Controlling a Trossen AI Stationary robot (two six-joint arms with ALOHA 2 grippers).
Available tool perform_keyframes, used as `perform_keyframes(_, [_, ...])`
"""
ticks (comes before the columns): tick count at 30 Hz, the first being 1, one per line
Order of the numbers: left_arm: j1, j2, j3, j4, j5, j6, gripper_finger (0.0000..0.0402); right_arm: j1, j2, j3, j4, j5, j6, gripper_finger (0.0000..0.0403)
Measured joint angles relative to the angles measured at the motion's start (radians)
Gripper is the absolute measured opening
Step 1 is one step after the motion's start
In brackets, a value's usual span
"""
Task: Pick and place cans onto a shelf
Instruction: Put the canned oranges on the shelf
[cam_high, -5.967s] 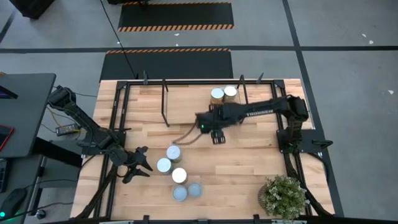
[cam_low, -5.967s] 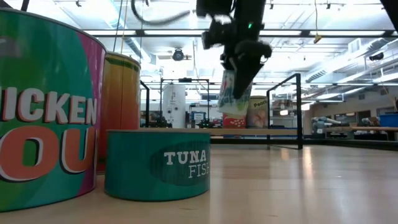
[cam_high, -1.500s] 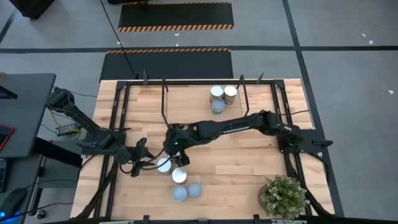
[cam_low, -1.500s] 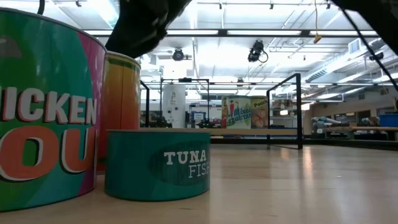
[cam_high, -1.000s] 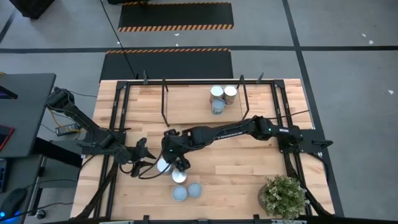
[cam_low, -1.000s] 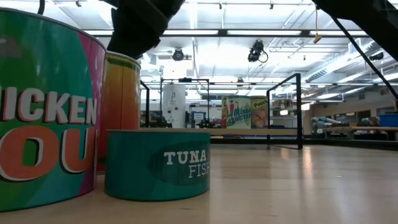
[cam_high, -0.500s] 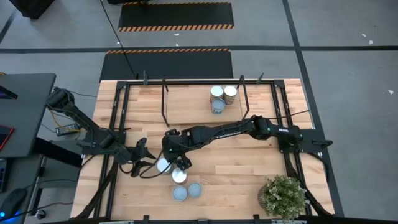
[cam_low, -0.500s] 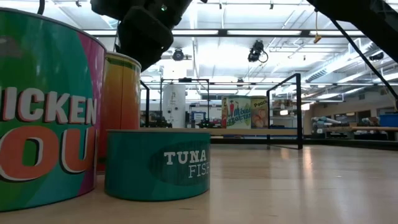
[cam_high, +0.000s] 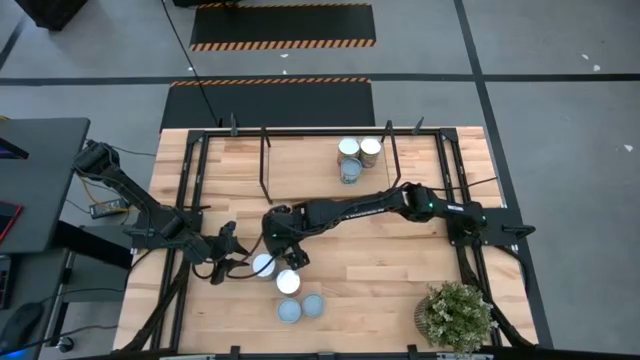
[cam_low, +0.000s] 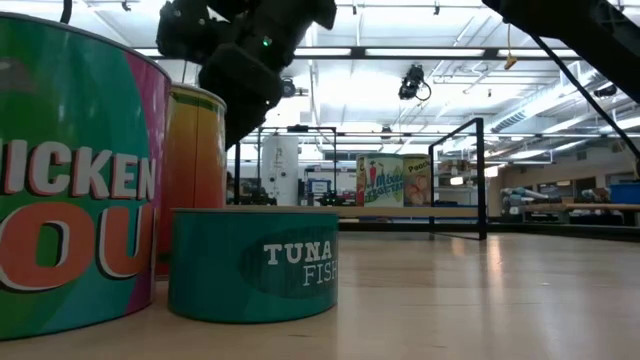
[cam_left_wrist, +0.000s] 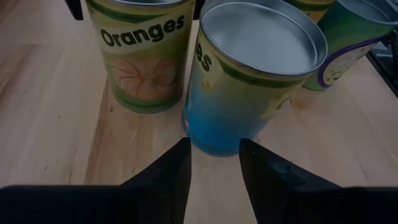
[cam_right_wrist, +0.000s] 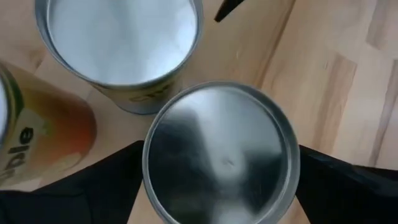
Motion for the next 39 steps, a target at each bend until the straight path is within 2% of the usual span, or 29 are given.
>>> perform_keyframes(10, [0.000,0.000,0.000,0.000,0.000,0.000,0.0142,0.000,0.000,-0.027,0.050,0.021,0.053,0.0370])
perform_keyframes(18, [0.000,0.000,0.000,0.000,0.011,-0.001,0.0142,-0.025,-0.002,-0.025,0.043,0.021,0.119,0.0319])
perform_keyframes(25, [0.000,0.000,0.000,0.001,0.019,-0.025,0.0142,-0.074,-0.054,0.026,-0.084,0.039,0.372,0.0327])
perform_keyframes(35, [0.000,0.000,0.000,0.003,0.019,-0.042,0.0142,-0.062,-0.176,0.028,-0.300,0.249,0.594,0.0326])
perform_keyframes(39, [0.000,0.000,0.000,0.004,0.019,-0.045,0.0142,-0.040,-0.223,-0.017,-0.364,0.317,0.651,0.0326])
